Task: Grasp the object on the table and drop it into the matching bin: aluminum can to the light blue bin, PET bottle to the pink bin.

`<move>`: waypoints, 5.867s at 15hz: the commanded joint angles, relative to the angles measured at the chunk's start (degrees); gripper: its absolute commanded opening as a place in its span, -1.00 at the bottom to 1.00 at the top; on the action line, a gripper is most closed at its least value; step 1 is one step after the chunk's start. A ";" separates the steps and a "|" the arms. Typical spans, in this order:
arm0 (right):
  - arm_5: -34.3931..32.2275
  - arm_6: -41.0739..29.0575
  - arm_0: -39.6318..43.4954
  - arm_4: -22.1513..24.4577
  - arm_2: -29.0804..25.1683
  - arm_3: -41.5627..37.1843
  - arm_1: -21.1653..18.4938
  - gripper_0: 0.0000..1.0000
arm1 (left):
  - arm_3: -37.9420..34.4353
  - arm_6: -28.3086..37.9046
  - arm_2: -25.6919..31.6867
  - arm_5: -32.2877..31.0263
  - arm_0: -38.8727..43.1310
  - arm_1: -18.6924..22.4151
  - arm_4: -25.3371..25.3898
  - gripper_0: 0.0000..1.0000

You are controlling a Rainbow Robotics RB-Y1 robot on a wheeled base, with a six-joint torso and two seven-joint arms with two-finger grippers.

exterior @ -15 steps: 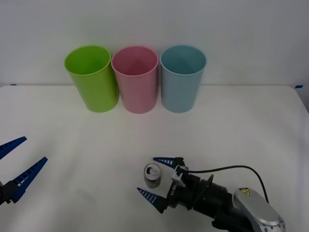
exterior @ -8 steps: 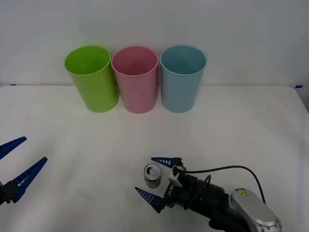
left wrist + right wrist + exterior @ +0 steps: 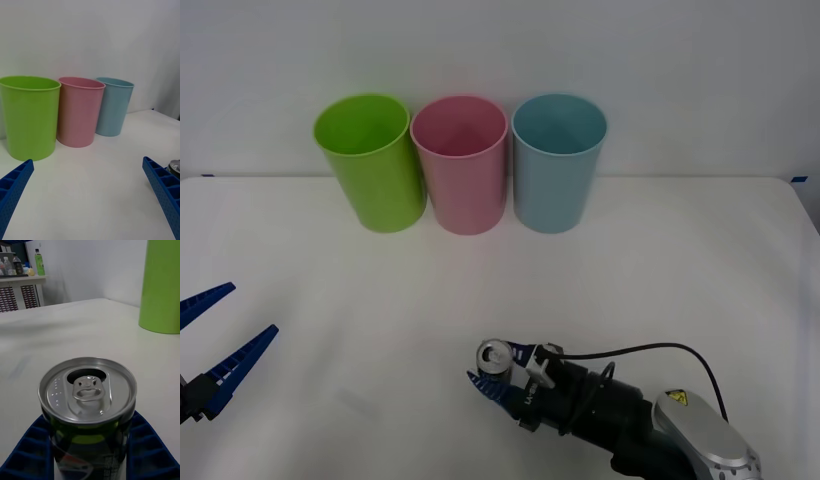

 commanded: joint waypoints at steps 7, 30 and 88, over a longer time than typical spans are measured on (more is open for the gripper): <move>-0.91 0.12 0.18 -2.14 -0.55 -0.62 -0.88 -1.00 | 0.00 0.00 0.00 0.00 0.00 0.00 0.00 1.00; 13.06 -34.51 15.56 -1.88 -21.20 -47.90 -12.83 -1.00 | 0.00 0.00 0.00 0.00 0.00 0.00 0.00 1.00; 9.99 -44.79 -16.87 25.63 -29.11 -22.41 3.60 1.00 | 0.00 0.00 0.00 0.00 0.00 0.00 0.00 1.00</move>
